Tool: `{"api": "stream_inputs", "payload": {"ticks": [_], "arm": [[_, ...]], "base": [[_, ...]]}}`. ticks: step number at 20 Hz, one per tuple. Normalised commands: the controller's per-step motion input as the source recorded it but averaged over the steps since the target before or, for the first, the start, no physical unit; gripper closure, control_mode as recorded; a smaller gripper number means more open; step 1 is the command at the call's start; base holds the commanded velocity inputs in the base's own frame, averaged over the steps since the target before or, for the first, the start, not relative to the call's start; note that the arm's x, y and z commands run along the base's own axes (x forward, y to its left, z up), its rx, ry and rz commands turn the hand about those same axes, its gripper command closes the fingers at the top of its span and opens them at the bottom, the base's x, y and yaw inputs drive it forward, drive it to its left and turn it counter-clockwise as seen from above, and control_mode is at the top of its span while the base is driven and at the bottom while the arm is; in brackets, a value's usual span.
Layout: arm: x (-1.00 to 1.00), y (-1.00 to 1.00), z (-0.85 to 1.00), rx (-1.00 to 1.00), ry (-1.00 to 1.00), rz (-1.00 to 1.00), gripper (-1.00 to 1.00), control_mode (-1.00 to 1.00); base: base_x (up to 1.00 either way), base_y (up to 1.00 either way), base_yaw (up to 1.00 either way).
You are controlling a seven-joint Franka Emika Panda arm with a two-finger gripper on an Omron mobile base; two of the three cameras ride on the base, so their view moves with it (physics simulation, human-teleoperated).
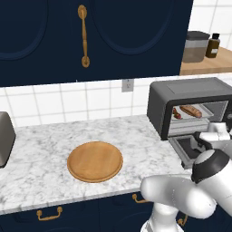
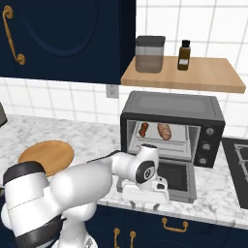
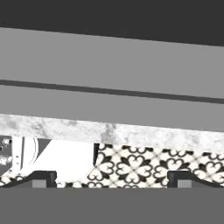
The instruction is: Pick up the kebab skewer and baguette bread, and place them inside the toaster oven. Close the toaster oven door and start by setting the timer.
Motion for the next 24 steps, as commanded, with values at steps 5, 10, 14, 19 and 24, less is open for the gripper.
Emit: {"api": "stream_inputs", "payload": {"ticks": [5,10,14,19,24], "arm": [[0.38,0.0,-0.15,0.04,0.0,0.0,-1.0,-1.0],[0.16,0.0,-0.22,0.03,-0.02,0.0,-1.0,-1.0],[0.21,0.0,-0.03,0.01,-0.13,0.0,-1.0,-1.0],[0.46,0.0,0.0,0.01,-0.15,0.0,-1.0,-1.0],[0.55,0.02,0.01,0.03,-0.14,0.0,-1.0,-1.0]], "base": [[0.0,0.0,0.0],[0.0,0.0,0.0],[0.0,0.0,0.0],[0.0,0.0,0.0],[0.0,0.0,0.0]]}}
